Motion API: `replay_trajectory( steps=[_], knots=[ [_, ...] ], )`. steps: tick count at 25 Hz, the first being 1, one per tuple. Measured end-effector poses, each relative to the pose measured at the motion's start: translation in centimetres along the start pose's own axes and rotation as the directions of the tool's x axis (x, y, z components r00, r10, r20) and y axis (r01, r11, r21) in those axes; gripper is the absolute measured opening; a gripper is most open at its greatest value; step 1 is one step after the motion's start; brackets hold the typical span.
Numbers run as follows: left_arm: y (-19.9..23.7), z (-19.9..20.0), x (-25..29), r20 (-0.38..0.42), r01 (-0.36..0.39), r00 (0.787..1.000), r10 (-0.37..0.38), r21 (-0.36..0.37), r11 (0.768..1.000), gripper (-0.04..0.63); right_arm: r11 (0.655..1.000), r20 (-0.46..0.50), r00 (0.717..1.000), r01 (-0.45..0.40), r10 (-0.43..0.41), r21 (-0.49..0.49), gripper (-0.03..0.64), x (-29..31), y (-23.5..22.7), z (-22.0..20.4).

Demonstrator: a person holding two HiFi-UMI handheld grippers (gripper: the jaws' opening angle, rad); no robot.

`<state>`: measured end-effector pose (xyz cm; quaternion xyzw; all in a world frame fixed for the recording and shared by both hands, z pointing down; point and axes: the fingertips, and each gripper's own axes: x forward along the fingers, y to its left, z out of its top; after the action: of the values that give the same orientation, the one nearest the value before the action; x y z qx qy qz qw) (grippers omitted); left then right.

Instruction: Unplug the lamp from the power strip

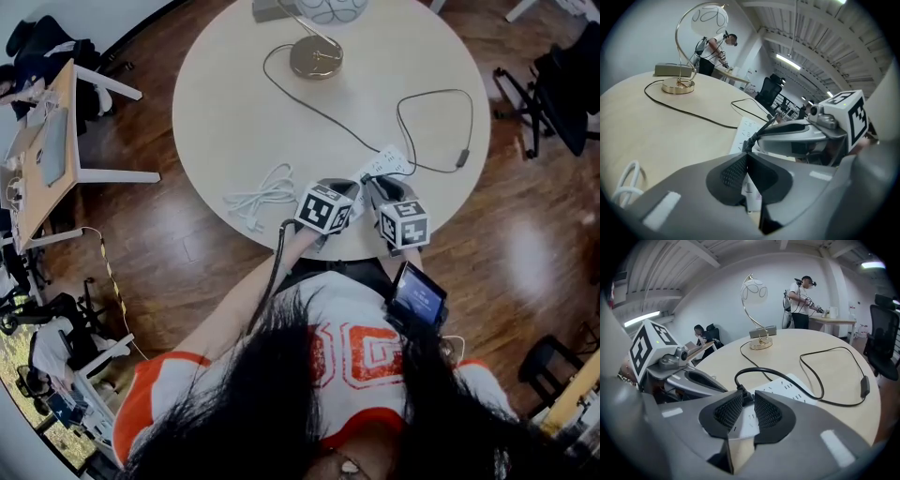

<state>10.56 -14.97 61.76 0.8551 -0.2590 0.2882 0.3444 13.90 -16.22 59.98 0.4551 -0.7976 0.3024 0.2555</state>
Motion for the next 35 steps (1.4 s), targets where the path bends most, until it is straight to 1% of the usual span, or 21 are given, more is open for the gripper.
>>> replay_trajectory(
  steps=[4, 6, 11, 14, 16, 19, 21, 23, 26, 28, 29, 31, 35],
  knots=[
    [0.6, -0.8, 0.8, -0.076, -0.034, 0.996, 0.037, 0.039, 0.999, 0.000, 0.999, -0.017, 1.000, 0.020, -0.021, -0.049, 0.080, 0.1, 0.0, -0.1],
    [0.9, -1.0, 0.9, -0.093, -0.043, 0.995, 0.047, 0.042, 0.998, 0.000, 0.997, -0.029, 0.999, 0.024, -0.026, -0.076, 0.080, 0.1, 0.0, -0.1],
    [0.8, -0.9, 1.2, -0.086, -0.021, 0.996, 0.020, -0.005, 1.000, 0.000, 0.988, -0.077, 0.997, -0.005, -0.007, -0.154, 0.091, 0.3, 0.6, -0.3],
    [0.9, -0.8, 1.3, -0.078, -0.017, 0.997, 0.015, -0.022, 1.000, 0.000, 0.981, -0.103, 0.995, -0.006, -0.014, -0.196, 0.091, 1.0, 1.0, -0.1],
    [0.8, -0.9, 1.4, -0.084, -0.023, 0.996, 0.023, -0.006, 1.000, 0.000, 0.972, -0.123, 0.992, 0.000, -0.030, -0.236, 0.097, 1.6, 0.9, 0.0],
    [0.7, -0.9, 1.5, -0.085, -0.035, 0.996, 0.039, 0.041, 0.999, 0.000, 0.950, -0.155, 0.986, 0.017, -0.068, -0.310, 0.101, 2.6, 0.8, -0.4],
    [0.8, -0.8, 1.6, -0.079, -0.040, 0.996, 0.044, 0.055, 0.998, 0.000, 0.944, -0.157, 0.984, 0.031, -0.087, -0.327, 0.100, 2.9, 0.8, -0.4],
    [0.8, -0.9, 1.6, -0.079, -0.039, 0.996, 0.042, 0.047, 0.998, 0.000, 0.961, -0.146, 0.986, 0.037, -0.080, -0.274, 0.095, 2.9, 0.7, -0.3],
    [0.9, -0.8, 1.7, -0.070, -0.041, 0.997, 0.045, 0.048, 0.998, 0.000, 0.992, -0.104, 0.994, 0.026, -0.039, -0.125, 0.091, 2.7, 0.0, -0.2],
    [1.1, -0.6, 1.7, -0.060, -0.039, 0.997, 0.042, 0.052, 0.998, 0.000, 0.999, -0.075, 0.997, 0.020, -0.022, -0.028, 0.091, 2.6, -0.4, -0.1],
    [1.1, -0.6, 1.7, -0.060, -0.036, 0.997, 0.039, 0.049, 0.998, 0.000, 1.000, -0.067, 0.998, 0.020, -0.020, -0.002, 0.092, 2.6, -0.5, -0.1],
    [1.1, -0.6, 1.6, -0.065, -0.032, 0.997, 0.035, 0.044, 0.999, 0.000, 1.000, -0.058, 0.998, 0.026, -0.026, 0.009, 0.092, 2.5, -0.5, 0.0],
    [0.9, -0.9, 1.7, -0.078, -0.026, 0.997, 0.029, 0.044, 0.999, 0.000, 0.999, -0.041, 0.998, 0.036, -0.036, -0.012, 0.087, 2.4, -0.6, -0.3]
  ],
)
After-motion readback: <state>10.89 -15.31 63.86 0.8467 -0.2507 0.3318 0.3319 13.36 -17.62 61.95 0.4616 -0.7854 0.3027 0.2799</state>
